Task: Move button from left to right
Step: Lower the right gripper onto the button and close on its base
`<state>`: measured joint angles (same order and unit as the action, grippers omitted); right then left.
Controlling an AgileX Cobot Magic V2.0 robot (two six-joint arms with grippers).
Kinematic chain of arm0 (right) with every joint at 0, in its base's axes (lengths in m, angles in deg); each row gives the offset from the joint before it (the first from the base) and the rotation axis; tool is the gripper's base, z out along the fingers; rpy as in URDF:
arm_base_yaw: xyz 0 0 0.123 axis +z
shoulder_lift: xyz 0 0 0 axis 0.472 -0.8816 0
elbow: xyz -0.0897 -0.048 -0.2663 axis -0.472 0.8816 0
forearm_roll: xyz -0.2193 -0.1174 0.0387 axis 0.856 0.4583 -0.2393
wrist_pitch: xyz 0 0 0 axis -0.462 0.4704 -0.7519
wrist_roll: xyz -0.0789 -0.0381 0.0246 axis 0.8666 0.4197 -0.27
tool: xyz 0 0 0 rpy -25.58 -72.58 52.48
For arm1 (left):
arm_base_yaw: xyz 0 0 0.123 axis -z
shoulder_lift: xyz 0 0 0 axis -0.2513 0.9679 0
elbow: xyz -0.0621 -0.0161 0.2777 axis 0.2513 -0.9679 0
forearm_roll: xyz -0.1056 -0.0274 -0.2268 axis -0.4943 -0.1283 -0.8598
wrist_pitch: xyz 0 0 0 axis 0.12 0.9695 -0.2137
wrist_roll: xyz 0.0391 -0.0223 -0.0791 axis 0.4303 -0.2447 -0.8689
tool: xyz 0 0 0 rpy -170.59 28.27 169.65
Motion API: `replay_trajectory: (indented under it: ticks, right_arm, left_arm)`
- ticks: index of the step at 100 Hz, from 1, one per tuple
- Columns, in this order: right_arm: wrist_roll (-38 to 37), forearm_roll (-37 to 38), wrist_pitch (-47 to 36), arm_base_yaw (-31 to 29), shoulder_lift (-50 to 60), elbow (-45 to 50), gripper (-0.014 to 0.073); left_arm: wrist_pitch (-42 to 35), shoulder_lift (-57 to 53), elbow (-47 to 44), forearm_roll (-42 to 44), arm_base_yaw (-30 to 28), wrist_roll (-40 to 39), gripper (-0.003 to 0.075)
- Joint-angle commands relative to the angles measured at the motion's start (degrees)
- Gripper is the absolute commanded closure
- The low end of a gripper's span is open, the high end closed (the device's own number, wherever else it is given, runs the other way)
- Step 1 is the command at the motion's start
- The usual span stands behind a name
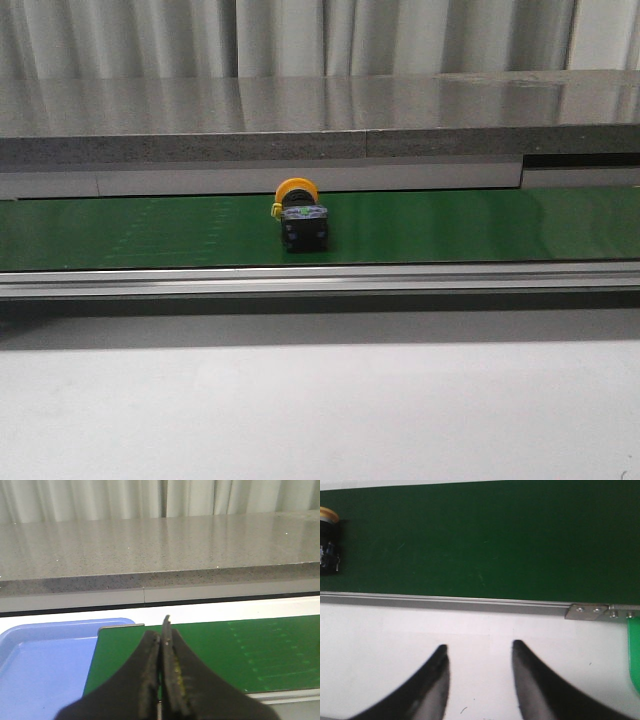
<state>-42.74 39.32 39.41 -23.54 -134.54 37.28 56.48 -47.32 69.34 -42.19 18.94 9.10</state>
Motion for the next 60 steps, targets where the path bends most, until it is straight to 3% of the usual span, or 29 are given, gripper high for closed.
replay_trajectory:
  ticks: [1, 9, 20, 33, 60]
  right_arm:
    - [0.8, -0.4, -4.1, 0.1, 0.2, -2.0, 0.0012]
    - [0.8, -1.3, -6.0, 0.1, 0.2, -2.0, -0.0071]
    - [1.4, -3.7, -8.0, 0.1, -0.3, -2.2, -0.0058]
    - [7.2, -6.5, -8.1, 0.4, -3.8, -4.1, -0.0050]
    - [14.1, -8.0, -9.1, 5.6, -16.8, -10.8, -0.0050]
  left_arm:
    - [-3.9, 0.3, 1.7, -0.6, 0.3, -0.1, 0.0741]
    - [-3.9, 0.3, 1.7, -0.6, 0.3, -0.1, 0.0741]
    - [-3.9, 0.3, 1.7, -0.6, 0.3, -0.1, 0.0741]
    - [-3.9, 0.3, 1.7, -0.6, 0.3, -0.1, 0.0741]
    - [-3.9, 0.3, 1.7, -0.6, 0.3, -0.1, 0.0741]
